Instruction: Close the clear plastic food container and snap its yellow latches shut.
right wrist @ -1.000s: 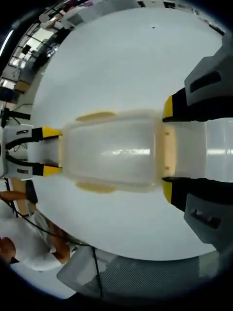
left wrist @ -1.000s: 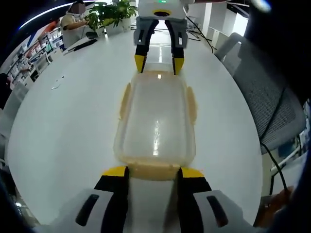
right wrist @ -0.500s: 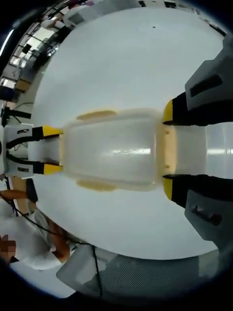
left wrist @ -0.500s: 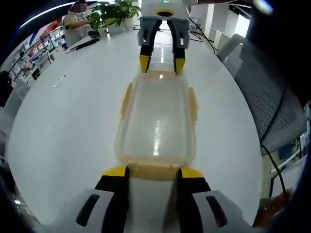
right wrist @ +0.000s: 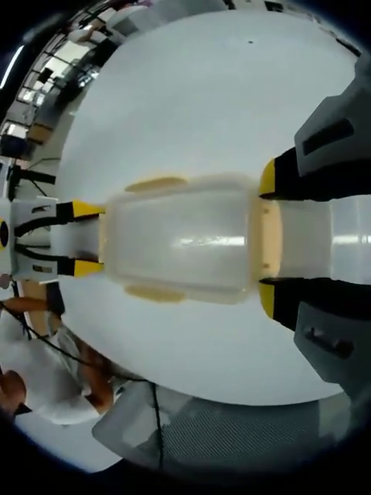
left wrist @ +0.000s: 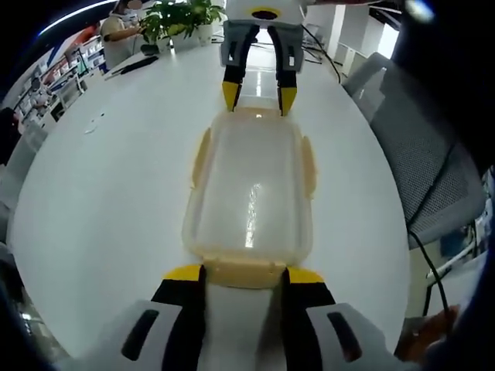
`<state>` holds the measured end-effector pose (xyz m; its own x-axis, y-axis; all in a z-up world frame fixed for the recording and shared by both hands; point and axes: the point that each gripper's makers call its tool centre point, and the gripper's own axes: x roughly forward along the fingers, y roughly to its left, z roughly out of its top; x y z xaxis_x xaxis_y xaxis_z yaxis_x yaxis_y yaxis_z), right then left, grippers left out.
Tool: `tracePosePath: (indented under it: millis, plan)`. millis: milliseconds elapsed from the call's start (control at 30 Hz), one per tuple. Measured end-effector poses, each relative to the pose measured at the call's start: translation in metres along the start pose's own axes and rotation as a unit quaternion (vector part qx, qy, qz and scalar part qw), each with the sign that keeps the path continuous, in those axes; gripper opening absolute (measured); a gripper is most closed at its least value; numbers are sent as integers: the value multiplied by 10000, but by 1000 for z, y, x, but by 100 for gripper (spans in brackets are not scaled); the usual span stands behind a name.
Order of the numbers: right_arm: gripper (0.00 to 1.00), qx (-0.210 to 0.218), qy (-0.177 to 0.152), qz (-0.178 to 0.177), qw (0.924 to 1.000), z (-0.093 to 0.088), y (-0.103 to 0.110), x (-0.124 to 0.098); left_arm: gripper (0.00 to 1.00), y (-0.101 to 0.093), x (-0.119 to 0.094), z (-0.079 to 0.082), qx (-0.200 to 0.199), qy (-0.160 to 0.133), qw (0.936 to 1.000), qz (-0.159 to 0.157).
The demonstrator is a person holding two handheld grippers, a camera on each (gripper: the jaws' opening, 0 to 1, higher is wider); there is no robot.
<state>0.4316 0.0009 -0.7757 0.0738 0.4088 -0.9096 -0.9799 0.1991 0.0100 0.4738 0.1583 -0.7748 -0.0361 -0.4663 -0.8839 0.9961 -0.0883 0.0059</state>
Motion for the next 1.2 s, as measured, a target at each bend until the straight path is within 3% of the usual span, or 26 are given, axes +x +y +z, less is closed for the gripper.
tracePosePath:
  millis: [767,1200]
  plan:
    - [35,-238,-118,-101,9996,1,18,-39,32,-26,-27,28,17,-100,9998,186]
    - [35,-231,-112,-147,9996,-14,23,-65,32,-32,-33,58,65,-207,9996,183]
